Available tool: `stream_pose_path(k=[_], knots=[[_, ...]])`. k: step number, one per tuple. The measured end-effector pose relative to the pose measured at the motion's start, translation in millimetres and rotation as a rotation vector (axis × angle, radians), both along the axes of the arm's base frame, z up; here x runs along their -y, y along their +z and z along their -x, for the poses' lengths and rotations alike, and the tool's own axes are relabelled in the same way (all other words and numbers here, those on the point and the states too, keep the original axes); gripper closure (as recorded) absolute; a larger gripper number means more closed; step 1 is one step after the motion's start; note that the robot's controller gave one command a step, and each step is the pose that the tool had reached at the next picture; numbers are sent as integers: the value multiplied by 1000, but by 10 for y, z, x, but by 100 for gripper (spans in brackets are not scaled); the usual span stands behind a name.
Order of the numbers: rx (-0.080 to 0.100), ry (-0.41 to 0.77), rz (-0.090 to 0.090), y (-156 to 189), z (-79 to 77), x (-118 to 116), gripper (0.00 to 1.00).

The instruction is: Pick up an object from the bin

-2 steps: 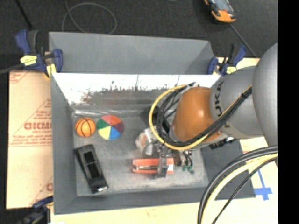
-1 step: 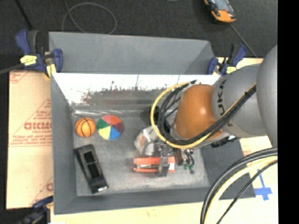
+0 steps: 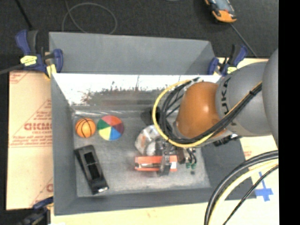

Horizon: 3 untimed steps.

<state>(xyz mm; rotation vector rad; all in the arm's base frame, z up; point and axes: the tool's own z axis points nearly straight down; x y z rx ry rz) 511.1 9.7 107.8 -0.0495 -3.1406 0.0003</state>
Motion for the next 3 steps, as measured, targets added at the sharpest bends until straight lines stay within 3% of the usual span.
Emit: stream_pose_path(k=[3], knots=[[-2,3,0,224,4,3,100]])
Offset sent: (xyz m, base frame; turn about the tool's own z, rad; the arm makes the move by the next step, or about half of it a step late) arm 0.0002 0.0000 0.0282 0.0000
